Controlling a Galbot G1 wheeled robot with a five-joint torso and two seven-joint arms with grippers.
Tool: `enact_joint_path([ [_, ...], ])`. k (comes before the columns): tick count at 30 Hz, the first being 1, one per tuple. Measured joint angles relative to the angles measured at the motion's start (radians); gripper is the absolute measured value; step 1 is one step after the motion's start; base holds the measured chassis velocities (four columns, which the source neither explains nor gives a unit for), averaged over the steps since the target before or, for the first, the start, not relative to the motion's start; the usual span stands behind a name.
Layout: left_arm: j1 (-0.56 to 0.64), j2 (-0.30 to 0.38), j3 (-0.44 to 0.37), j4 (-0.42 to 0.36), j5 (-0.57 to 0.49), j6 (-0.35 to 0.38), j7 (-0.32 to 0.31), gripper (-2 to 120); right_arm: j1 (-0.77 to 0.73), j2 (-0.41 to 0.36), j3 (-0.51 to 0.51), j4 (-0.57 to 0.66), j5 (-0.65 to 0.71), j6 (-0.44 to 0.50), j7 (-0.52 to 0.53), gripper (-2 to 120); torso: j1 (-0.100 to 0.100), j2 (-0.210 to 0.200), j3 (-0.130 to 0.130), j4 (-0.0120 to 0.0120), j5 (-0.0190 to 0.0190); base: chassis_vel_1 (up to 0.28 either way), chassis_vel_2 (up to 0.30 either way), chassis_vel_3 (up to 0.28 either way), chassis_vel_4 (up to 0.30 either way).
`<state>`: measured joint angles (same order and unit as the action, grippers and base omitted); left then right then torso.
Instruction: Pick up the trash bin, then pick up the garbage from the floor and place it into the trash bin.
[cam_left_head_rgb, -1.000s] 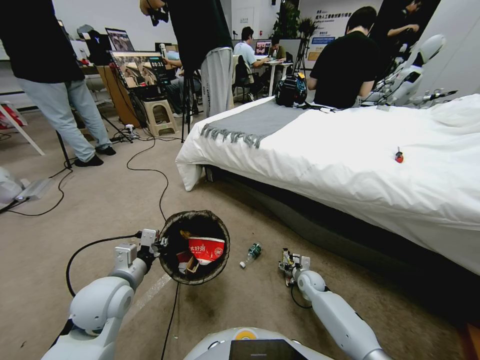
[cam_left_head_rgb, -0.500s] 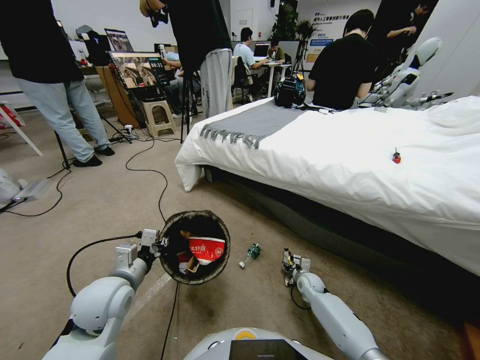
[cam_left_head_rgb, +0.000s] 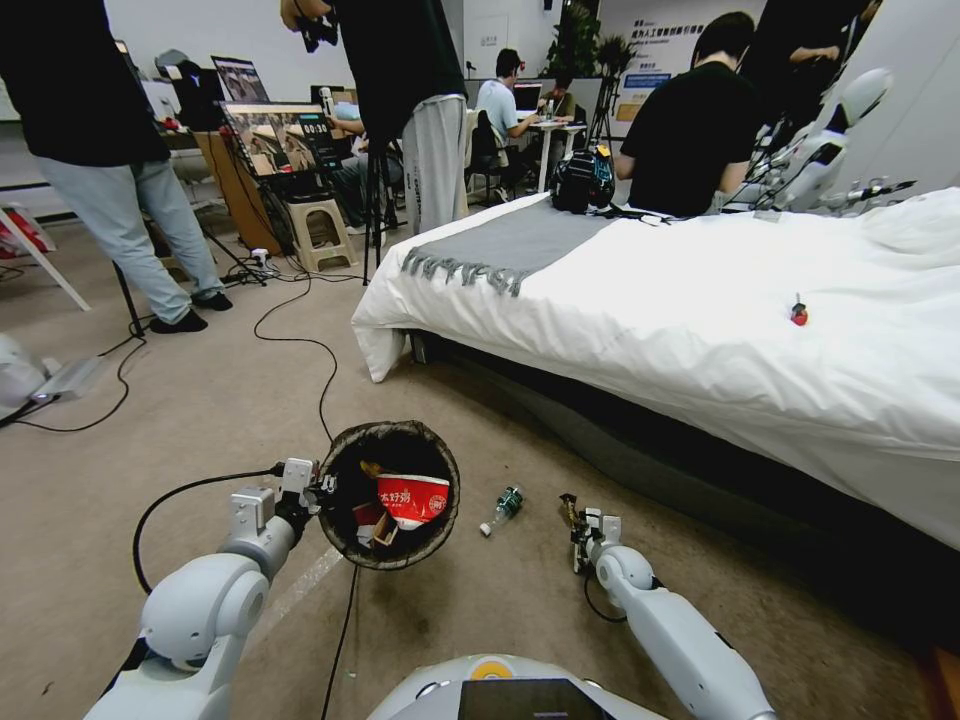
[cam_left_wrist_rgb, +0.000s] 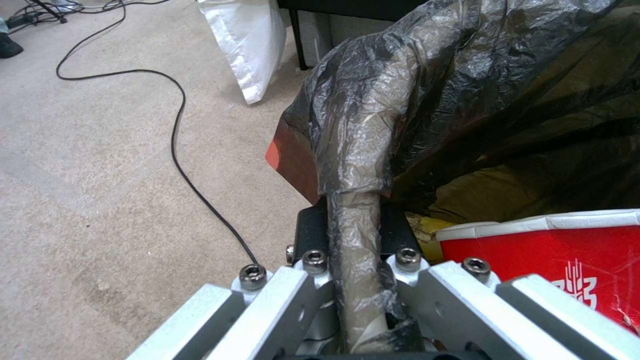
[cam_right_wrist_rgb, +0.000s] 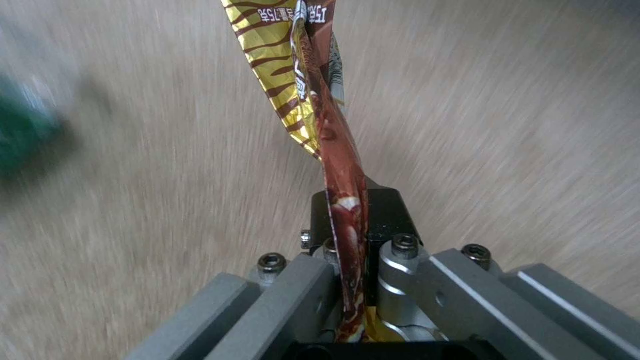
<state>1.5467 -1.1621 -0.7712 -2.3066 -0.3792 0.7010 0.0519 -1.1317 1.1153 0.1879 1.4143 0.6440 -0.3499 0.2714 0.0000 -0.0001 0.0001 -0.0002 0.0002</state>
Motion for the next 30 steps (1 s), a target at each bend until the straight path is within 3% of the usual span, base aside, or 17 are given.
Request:
enact_joint_path([
  [3, 0.001, 0.001, -0.001, -0.002, -0.002, 0.0, 0.0, 1, -0.01, -0.015, 0.019, 0.052, -0.012, -0.002, 0.0, 0, 0.0, 0.0, 0.0, 0.0001, 0.0002, 0.0, 0.0, 0.0, 0.0],
  [9, 0.003, 0.0, -0.001, -0.006, -0.003, 0.002, 0.0, 1, -0.03, -0.087, 0.076, 0.335, -0.003, -0.038, 0.001, 0, 0.0, 0.0, 0.0, 0.0003, -0.0003, 0.0, 0.0, 0.0, 0.0],
  [13, 0.004, -0.002, 0.0, -0.006, -0.003, 0.002, 0.0, 1, -0.03, -0.106, 0.084, 0.414, 0.019, -0.054, 0.002, 0, 0.0, 0.0, 0.0, 0.0003, -0.0003, 0.0, 0.0, 0.0, 0.0],
  [17, 0.004, -0.002, 0.002, -0.006, -0.002, 0.002, -0.001, 1, 0.006, -0.137, 0.069, 0.575, 0.068, -0.096, -0.009, 0, 0.0, 0.0, 0.0, 0.0001, -0.0003, 0.0, 0.0, 0.0, 0.0],
  [30, -0.011, 0.009, 0.018, 0.002, -0.004, 0.003, -0.001, 1, 0.165, -0.128, -0.07, 0.732, 0.167, -0.173, -0.12, 0, 0.0, 0.0, 0.0, 0.0004, -0.0003, 0.0, 0.0, 0.0, 0.0],
])
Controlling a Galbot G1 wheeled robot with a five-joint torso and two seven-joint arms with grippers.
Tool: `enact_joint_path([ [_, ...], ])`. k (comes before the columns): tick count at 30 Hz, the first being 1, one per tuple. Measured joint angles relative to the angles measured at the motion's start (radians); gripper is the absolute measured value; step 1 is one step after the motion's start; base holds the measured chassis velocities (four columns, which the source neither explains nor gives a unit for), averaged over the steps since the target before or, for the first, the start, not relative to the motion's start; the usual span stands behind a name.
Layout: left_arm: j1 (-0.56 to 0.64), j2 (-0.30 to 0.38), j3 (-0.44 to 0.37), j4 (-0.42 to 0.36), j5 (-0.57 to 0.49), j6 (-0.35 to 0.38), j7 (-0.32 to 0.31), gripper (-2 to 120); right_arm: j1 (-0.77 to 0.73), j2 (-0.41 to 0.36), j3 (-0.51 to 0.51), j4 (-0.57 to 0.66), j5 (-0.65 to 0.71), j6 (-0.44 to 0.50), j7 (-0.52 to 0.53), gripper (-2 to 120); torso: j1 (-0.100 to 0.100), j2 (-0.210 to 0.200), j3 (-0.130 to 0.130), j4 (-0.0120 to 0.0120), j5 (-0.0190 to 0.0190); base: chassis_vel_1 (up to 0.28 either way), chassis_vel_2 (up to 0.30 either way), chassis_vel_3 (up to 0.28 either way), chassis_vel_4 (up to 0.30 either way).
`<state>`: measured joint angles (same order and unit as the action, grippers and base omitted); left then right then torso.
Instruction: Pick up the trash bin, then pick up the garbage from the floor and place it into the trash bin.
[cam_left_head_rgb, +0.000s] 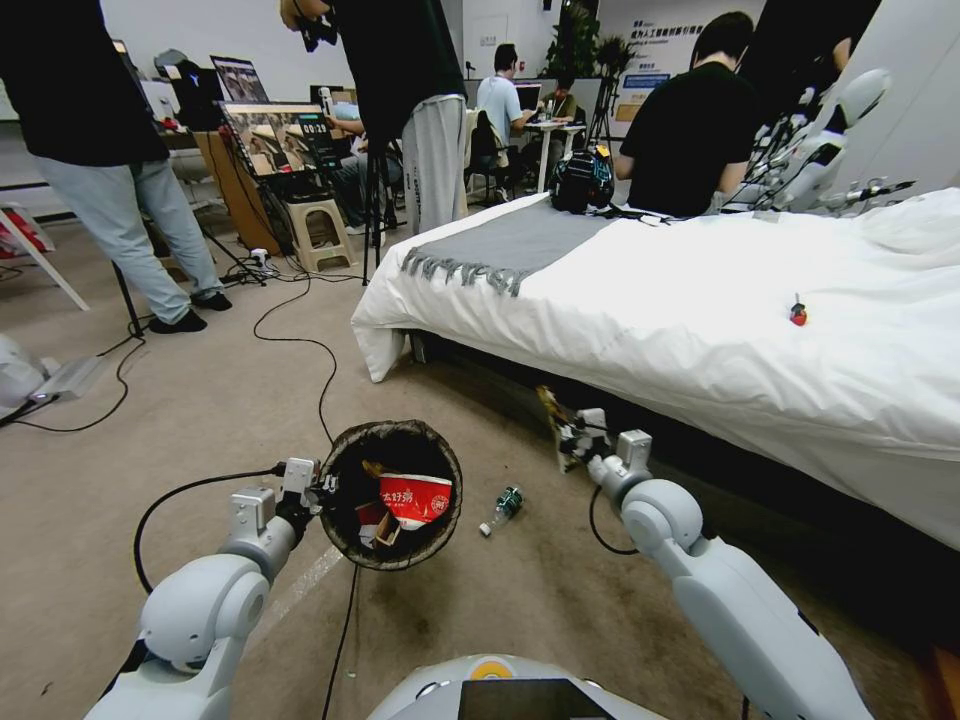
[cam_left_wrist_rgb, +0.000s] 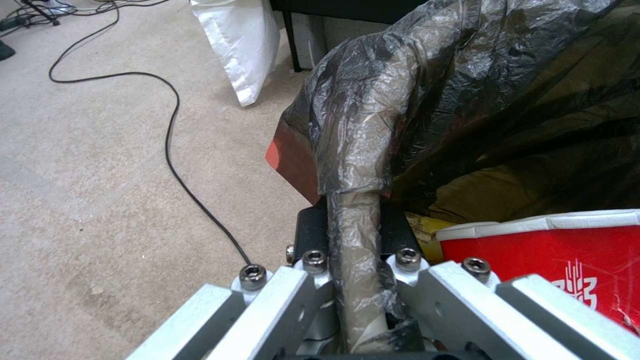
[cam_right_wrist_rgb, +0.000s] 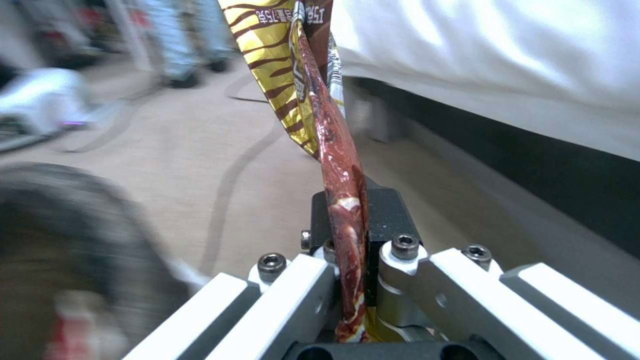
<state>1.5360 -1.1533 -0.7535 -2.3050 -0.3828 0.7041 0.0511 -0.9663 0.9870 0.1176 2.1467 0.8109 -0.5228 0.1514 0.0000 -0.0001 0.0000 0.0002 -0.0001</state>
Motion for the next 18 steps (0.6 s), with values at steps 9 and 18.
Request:
enact_joint_path([
  [9, -0.014, 0.021, 0.013, 0.014, -0.027, 0.004, 0.0, 1, 0.095, 0.016, -0.121, 0.058, 0.147, -0.036, 0.023, 0, 0.0, 0.0, 0.0, -0.0001, 0.0, 0.0, 0.0, 0.0, 0.0],
  [18, -0.022, 0.023, 0.026, 0.016, -0.031, 0.007, -0.006, 1, 0.248, 0.058, -0.28, 0.076, 0.271, -0.058, 0.099, 0, 0.0, 0.0, 0.0, -0.0001, -0.0001, 0.0, 0.0, 0.0, 0.0],
])
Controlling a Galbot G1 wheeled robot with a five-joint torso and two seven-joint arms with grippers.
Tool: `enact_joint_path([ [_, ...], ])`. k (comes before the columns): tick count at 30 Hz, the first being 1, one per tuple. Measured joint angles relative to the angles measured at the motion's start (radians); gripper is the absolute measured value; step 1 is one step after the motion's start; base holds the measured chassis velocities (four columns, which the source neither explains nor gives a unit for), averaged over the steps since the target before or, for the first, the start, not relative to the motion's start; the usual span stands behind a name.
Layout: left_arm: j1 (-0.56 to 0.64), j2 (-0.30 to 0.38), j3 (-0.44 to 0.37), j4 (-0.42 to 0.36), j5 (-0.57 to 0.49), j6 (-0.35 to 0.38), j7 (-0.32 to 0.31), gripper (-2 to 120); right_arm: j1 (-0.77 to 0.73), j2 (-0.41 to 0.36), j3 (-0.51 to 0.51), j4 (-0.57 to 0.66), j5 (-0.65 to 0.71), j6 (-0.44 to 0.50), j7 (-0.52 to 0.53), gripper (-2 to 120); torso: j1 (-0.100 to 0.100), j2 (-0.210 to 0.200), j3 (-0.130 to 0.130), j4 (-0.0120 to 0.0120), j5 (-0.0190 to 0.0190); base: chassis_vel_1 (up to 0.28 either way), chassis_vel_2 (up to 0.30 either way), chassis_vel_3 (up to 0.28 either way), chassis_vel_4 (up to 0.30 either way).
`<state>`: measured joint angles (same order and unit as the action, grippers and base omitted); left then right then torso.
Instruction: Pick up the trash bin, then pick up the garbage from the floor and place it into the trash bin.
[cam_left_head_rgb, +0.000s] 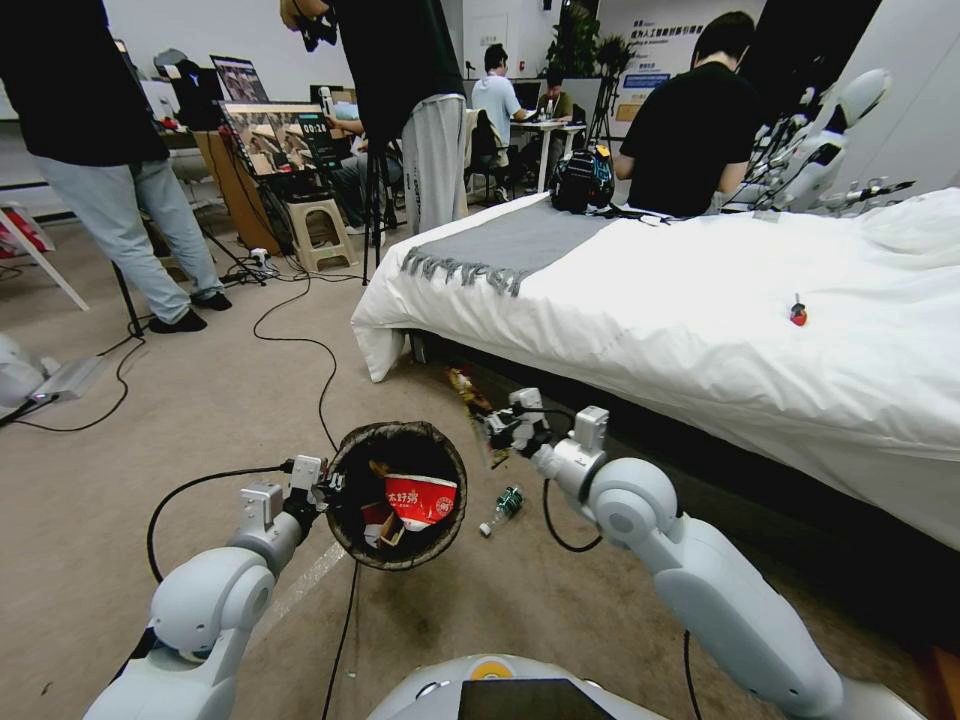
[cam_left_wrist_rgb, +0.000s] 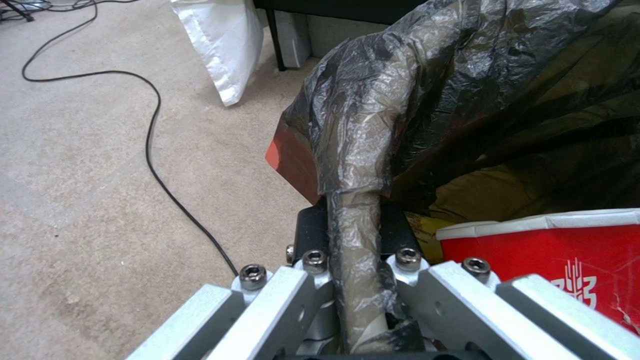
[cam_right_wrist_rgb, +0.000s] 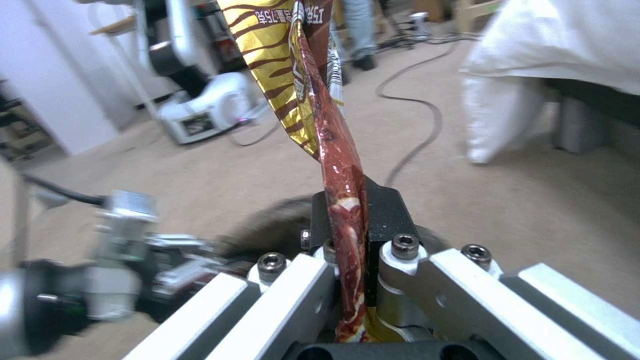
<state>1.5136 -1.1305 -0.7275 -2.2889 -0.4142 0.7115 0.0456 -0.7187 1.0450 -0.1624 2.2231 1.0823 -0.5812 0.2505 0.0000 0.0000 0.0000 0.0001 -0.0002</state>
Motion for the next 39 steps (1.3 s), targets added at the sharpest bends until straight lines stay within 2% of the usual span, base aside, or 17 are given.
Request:
enact_joint_path([
  [5, -0.002, -0.001, 0.003, 0.0, 0.0, 0.001, -0.002, 1, 0.058, 0.035, -0.076, 0.005, 0.075, -0.019, 0.056, 0, 0.0, 0.0, 0.0, 0.0001, 0.0, 0.0, 0.0, 0.0, 0.0],
  [12, -0.004, -0.005, 0.004, 0.003, 0.001, 0.001, -0.002, 1, 0.062, 0.065, -0.144, 0.002, 0.09, -0.026, 0.112, 0, 0.0, 0.0, 0.0, -0.0002, 0.0, 0.0, 0.0, 0.0, 0.0],
  [14, -0.006, -0.007, 0.005, 0.004, 0.002, 0.001, -0.002, 1, 0.062, 0.098, -0.175, -0.015, 0.087, -0.031, 0.15, 0, 0.0, 0.0, 0.0, -0.0001, 0.0, 0.0, 0.0, 0.0, 0.0],
  [23, -0.006, -0.009, 0.004, 0.006, 0.003, 0.001, -0.002, 1, 0.061, 0.119, -0.2, -0.031, 0.078, -0.053, 0.201, 2, 0.0, 0.0, 0.0, -0.0001, 0.0001, 0.0, 0.0, 0.0, 0.0],
  [24, -0.007, -0.009, 0.004, 0.006, 0.003, 0.001, -0.001, 1, 0.059, 0.116, -0.201, -0.033, 0.073, -0.055, 0.203, 7, 0.0, 0.0, 0.0, -0.0001, 0.0001, 0.0, 0.0, 0.0, 0.0],
  [25, -0.007, -0.009, 0.004, 0.006, 0.003, 0.001, -0.001, 1, 0.059, 0.116, -0.201, -0.033, 0.073, -0.055, 0.203, 7, 0.0, 0.0, 0.0, -0.0001, 0.0001, 0.0, 0.0, 0.0, 0.0],
  [29, -0.008, -0.008, 0.003, 0.005, 0.002, 0.001, 0.0, 1, 0.05, 0.109, -0.206, -0.048, 0.036, -0.059, 0.209, 26, 0.0, 0.0, 0.0, -0.0002, 0.0001, 0.0, 0.0, 0.0, 0.0],
  [33, -0.008, -0.009, 0.003, 0.005, 0.002, 0.001, 0.001, 1, 0.047, 0.111, -0.209, -0.058, 0.017, -0.058, 0.209, 34, 0.0, 0.0, 0.0, -0.0002, 0.0001, 0.0, 0.0, 0.0, 0.0],
  [36, -0.008, -0.008, 0.003, 0.004, 0.001, 0.001, 0.001, 1, 0.045, 0.118, -0.216, -0.075, -0.018, -0.054, 0.209, 50, 0.0, 0.0, 0.0, -0.0001, 0.0002, 0.0, 0.0, 0.0, 0.0],
  [37, -0.008, -0.008, 0.003, 0.004, 0.001, 0.001, 0.001, 1, 0.045, 0.118, -0.216, -0.075, -0.018, -0.054, 0.209, 50, 0.0, 0.0, 0.0, -0.0001, 0.0002, 0.0, 0.0, 0.0, 0.0],
  [39, -0.009, -0.008, 0.003, 0.003, 0.0, 0.001, 0.001, 1, 0.045, 0.115, -0.221, -0.077, -0.033, -0.05, 0.206, 59, 0.0, 0.0, 0.0, -0.0001, 0.0001, 0.0, 0.0, 0.0, 0.0],
])
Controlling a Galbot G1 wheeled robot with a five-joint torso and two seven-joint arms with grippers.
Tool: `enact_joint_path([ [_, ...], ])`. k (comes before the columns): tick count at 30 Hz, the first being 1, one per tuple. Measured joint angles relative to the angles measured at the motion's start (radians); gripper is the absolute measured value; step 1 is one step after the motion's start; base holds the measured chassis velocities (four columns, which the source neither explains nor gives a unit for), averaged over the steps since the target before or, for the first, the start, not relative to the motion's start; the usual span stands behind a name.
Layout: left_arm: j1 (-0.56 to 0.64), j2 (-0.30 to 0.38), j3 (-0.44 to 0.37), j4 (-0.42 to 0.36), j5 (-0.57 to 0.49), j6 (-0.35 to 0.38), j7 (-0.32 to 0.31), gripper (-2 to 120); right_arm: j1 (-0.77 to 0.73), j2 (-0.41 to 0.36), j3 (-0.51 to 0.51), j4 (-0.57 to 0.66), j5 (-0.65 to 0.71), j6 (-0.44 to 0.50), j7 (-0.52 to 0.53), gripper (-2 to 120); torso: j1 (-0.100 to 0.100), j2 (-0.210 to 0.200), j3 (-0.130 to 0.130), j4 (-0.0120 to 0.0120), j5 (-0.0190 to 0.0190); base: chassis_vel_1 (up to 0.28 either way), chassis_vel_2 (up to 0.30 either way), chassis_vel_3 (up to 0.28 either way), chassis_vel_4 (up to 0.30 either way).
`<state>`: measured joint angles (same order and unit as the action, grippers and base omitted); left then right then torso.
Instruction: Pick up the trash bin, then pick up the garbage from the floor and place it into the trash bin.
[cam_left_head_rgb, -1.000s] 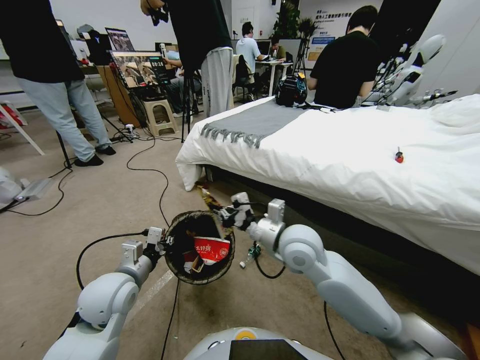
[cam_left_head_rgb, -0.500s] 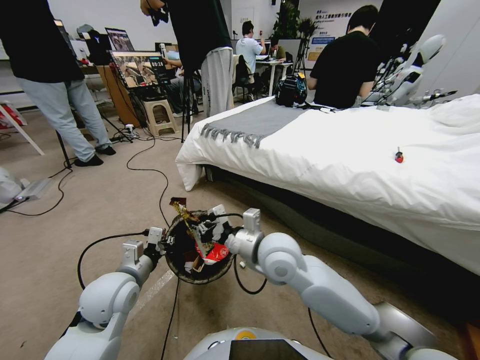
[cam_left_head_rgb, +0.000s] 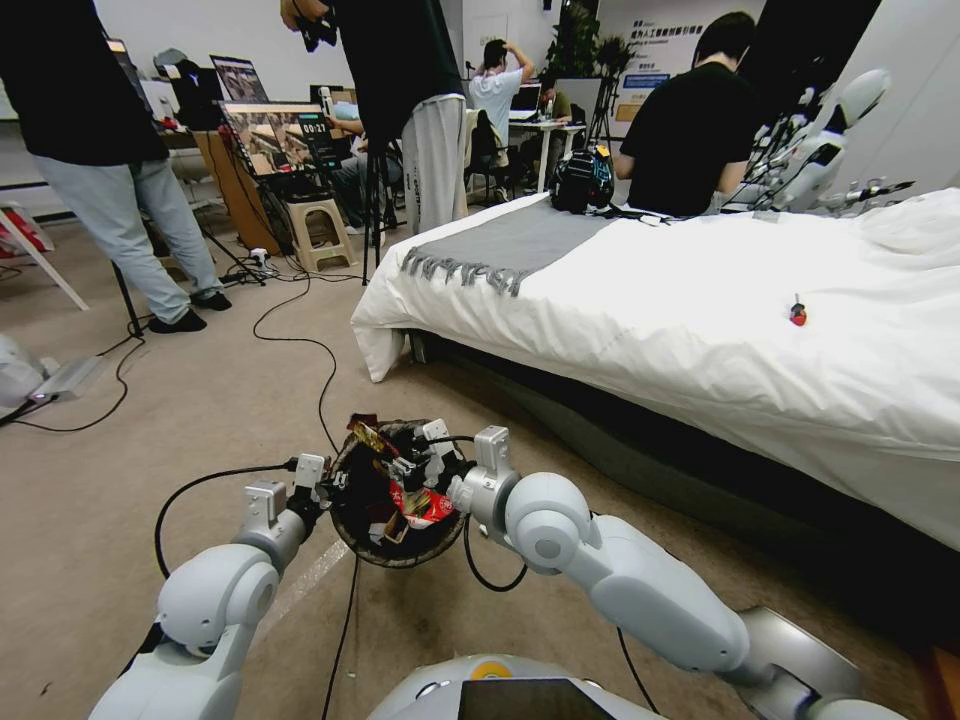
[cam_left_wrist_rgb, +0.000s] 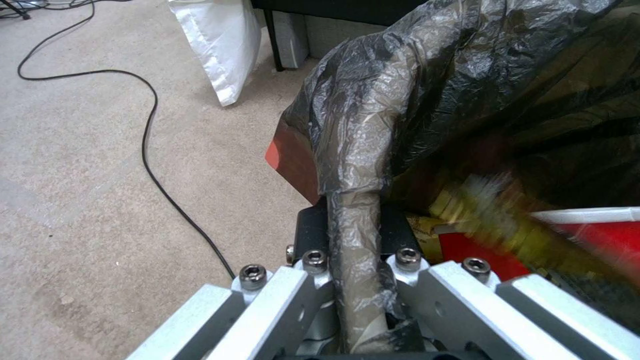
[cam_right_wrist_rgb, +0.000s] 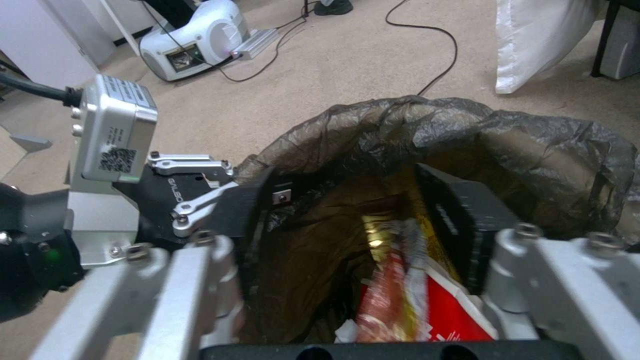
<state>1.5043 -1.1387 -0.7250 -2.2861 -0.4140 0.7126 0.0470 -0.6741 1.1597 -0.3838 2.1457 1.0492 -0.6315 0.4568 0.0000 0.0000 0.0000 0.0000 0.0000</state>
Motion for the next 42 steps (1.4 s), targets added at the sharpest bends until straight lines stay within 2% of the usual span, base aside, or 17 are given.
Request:
enact_joint_path([
  [3, 0.0, 0.0, 0.0, 0.0, 0.0, 0.0, 0.0, 1, 0.0, -0.001, -0.001, 0.0, -0.002, 0.0, -0.001, 63, 0.0, 0.0, 0.0, 0.0, 0.0, 0.0, 0.0, 0.0, 0.0],
  [4, 0.001, 0.001, -0.001, -0.001, -0.001, 0.0, 0.001, 1, 0.003, -0.004, -0.001, 0.0, -0.004, 0.001, -0.001, 76, 0.0, 0.0, 0.0, 0.0, 0.0, 0.0, 0.0, 0.0, 0.0],
  [5, 0.001, 0.001, -0.001, -0.001, -0.001, 0.0, 0.001, 1, 0.003, -0.004, -0.001, 0.0, -0.004, 0.001, -0.001, 76, 0.0, 0.0, 0.0, 0.0, 0.0, 0.0, 0.0, 0.0, 0.0],
  [8, 0.001, 0.001, -0.002, -0.001, -0.001, -0.001, 0.001, 1, 0.007, -0.002, -0.001, -0.001, -0.007, 0.003, -0.002, 91, 0.0, 0.0, 0.0, 0.0, 0.0, 0.0, 0.0, 0.0, 0.0],
  [13, 0.001, 0.001, -0.002, 0.0, -0.001, -0.002, 0.002, 1, 0.009, 0.0, 0.0, -0.004, -0.007, 0.008, -0.003, 100, 0.0, 0.0, 0.0, 0.0, 0.0, 0.0, 0.0, 0.0, 0.0],
  [25, 0.0, -0.002, -0.003, 0.004, -0.002, -0.003, 0.002, 1, 0.021, -0.001, 0.055, 0.028, -0.005, 0.026, -0.005, 100, 0.0, 0.0, 0.0, 0.0, 0.0001, 0.0, 0.0, 0.0, 0.0],
  [33, 0.0, -0.006, -0.008, 0.012, -0.001, -0.006, 0.002, 1, 0.043, -0.052, 0.203, 0.074, 0.001, 0.056, -0.085, 100, 0.0, 0.0, 0.0, -0.0001, 0.0002, 0.0, 0.0, 0.0, 0.0],
  [42, 0.004, -0.015, -0.026, 0.015, 0.0, -0.008, 0.003, 1, 0.016, -0.113, 0.287, 0.052, -0.016, 0.077, -0.024, 100, 0.0, 0.0, 0.0, 0.0001, 0.0003, 0.0, 0.0, 0.0, 0.0],
])
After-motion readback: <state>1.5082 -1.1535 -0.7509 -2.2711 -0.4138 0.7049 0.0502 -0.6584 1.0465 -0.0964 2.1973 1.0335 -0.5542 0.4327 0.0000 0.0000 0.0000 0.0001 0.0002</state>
